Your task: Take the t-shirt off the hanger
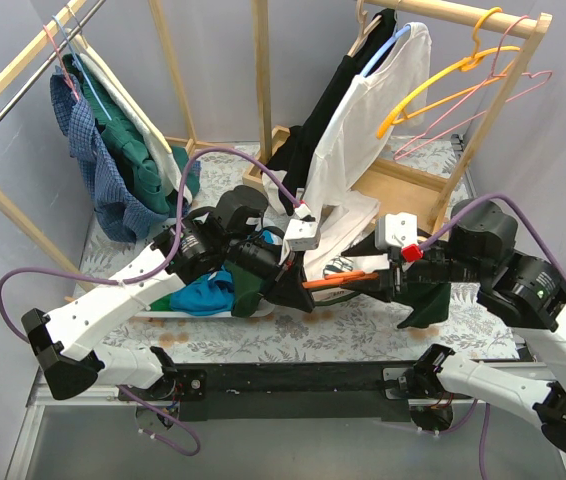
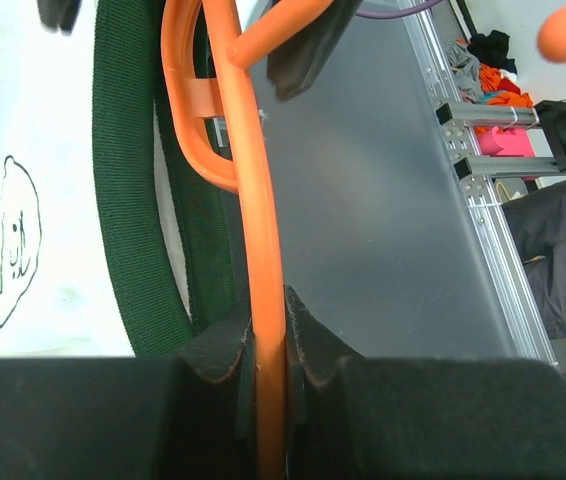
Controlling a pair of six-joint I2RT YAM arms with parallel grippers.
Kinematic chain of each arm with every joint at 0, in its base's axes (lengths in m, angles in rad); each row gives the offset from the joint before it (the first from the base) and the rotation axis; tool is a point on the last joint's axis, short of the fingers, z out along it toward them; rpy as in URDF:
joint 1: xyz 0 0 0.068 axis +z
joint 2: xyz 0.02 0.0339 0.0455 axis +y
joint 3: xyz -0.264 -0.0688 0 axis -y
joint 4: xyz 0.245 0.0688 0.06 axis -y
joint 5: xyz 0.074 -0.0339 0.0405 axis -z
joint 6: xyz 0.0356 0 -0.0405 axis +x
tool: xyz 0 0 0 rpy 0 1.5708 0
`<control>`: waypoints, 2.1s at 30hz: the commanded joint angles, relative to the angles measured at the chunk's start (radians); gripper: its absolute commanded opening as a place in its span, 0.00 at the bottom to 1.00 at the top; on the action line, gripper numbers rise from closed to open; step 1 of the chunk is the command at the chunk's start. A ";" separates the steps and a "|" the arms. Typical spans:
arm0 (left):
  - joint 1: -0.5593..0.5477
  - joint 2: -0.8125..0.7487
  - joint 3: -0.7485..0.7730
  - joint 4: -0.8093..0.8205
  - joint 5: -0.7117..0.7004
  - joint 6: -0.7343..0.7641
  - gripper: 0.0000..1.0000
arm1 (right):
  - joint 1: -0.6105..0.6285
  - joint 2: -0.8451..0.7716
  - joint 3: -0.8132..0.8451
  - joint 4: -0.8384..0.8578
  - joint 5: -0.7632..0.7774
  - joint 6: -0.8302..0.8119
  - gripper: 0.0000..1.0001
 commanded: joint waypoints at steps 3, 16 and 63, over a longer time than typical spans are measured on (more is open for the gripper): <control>0.003 -0.017 0.013 0.066 0.079 0.009 0.00 | 0.000 0.013 -0.019 0.104 -0.044 0.043 0.47; 0.003 -0.105 -0.052 0.168 -0.144 -0.041 0.44 | 0.000 -0.033 -0.046 0.129 0.100 0.110 0.01; 0.004 -0.432 -0.615 0.697 -0.775 -0.206 0.53 | 0.000 -0.163 0.112 -0.058 0.176 0.138 0.01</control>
